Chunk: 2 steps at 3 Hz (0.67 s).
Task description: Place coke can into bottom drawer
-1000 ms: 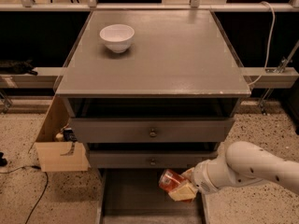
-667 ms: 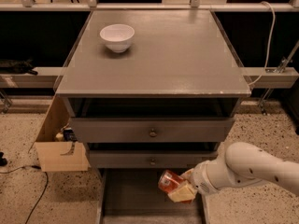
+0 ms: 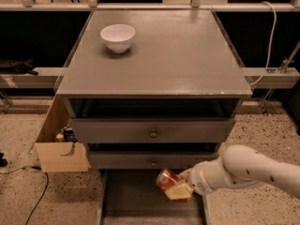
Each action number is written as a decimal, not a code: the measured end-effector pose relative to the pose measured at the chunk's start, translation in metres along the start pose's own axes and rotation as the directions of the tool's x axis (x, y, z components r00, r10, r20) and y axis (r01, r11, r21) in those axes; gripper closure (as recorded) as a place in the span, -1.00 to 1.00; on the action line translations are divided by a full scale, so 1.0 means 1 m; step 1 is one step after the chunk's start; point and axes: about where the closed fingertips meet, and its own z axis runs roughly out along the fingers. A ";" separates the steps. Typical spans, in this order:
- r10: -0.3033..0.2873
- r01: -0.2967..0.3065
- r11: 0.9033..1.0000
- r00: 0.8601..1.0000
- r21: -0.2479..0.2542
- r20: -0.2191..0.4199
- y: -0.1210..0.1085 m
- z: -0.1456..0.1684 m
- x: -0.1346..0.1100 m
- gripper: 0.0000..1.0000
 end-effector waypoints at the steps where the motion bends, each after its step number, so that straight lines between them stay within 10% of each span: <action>1: 0.098 -0.099 0.994 0.995 -0.045 -0.020 -0.019 0.072 0.025 1.00; 2: 0.152 -0.153 0.987 0.988 -0.057 -0.027 -0.032 0.108 0.047 1.00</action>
Offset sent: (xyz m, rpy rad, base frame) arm 0.0140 0.0298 -0.1713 0.0445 0.1941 -0.1202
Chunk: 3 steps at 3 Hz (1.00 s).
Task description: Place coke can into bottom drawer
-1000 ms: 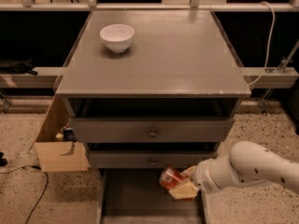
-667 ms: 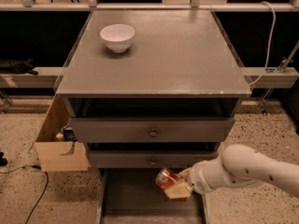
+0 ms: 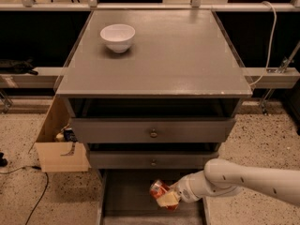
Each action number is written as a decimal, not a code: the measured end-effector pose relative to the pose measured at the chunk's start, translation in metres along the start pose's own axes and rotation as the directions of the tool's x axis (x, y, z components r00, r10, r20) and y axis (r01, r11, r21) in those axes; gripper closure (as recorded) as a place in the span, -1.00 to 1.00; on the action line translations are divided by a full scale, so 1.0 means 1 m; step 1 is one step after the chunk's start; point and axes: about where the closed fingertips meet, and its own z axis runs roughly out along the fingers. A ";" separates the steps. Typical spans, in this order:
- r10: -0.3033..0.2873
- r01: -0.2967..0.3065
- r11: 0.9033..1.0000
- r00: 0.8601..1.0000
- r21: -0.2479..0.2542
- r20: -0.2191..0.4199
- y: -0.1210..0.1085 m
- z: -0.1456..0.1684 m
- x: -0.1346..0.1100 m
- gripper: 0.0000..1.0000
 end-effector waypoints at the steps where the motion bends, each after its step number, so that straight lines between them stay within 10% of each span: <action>1: 0.050 -0.051 0.998 0.997 -0.031 -0.058 -0.013 0.045 0.027 1.00; 3: 0.071 -0.075 0.996 0.995 -0.049 -0.076 -0.018 0.062 0.038 1.00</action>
Offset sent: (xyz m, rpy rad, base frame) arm -0.0036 0.0054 -0.0411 -0.0138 0.0608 -0.0018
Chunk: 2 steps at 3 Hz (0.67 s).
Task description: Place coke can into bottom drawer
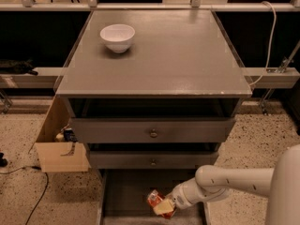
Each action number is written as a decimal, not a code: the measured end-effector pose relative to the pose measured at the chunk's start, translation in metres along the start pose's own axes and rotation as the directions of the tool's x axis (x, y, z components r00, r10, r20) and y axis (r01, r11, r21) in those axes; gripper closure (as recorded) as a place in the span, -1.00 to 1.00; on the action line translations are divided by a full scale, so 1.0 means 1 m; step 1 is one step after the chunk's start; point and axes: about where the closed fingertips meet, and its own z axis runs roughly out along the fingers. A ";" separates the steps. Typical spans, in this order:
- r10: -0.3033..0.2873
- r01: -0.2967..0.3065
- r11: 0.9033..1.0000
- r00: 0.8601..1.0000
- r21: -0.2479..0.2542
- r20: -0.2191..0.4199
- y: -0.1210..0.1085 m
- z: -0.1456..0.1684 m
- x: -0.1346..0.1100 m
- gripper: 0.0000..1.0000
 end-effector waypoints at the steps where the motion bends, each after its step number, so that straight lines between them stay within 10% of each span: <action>1: 0.021 -0.022 0.999 0.999 -0.025 -0.030 -0.019 0.043 0.006 1.00; 2: 0.050 -0.052 0.997 0.998 -0.052 -0.045 -0.044 0.108 0.010 1.00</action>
Offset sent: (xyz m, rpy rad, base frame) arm 0.0354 0.0741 -0.1931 0.0260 0.1375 -0.0106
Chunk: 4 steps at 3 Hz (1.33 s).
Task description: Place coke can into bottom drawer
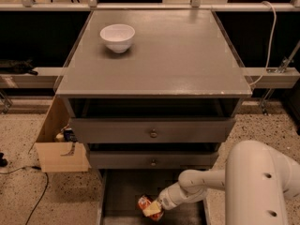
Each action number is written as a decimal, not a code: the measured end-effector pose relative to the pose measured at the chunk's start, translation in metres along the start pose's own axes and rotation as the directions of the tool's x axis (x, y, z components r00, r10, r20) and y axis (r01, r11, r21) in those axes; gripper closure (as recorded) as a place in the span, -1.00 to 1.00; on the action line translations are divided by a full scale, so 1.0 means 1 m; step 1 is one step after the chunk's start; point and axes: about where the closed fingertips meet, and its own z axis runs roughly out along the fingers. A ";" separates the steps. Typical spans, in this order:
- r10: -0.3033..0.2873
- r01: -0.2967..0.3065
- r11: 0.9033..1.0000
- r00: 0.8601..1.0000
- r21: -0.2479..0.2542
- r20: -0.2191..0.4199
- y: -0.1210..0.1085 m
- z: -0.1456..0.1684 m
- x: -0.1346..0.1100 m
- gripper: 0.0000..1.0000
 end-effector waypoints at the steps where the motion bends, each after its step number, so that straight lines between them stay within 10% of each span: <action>1: 0.056 -0.056 0.998 0.998 -0.019 0.025 -0.039 0.075 0.012 1.00; 2: 0.056 -0.056 0.998 0.998 -0.019 0.025 -0.039 0.075 0.012 1.00; 4: 0.056 -0.056 0.998 0.998 -0.019 0.025 -0.039 0.075 0.012 0.23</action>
Offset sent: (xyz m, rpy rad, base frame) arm 0.0081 0.0193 -0.0563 0.0191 0.0163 -0.0262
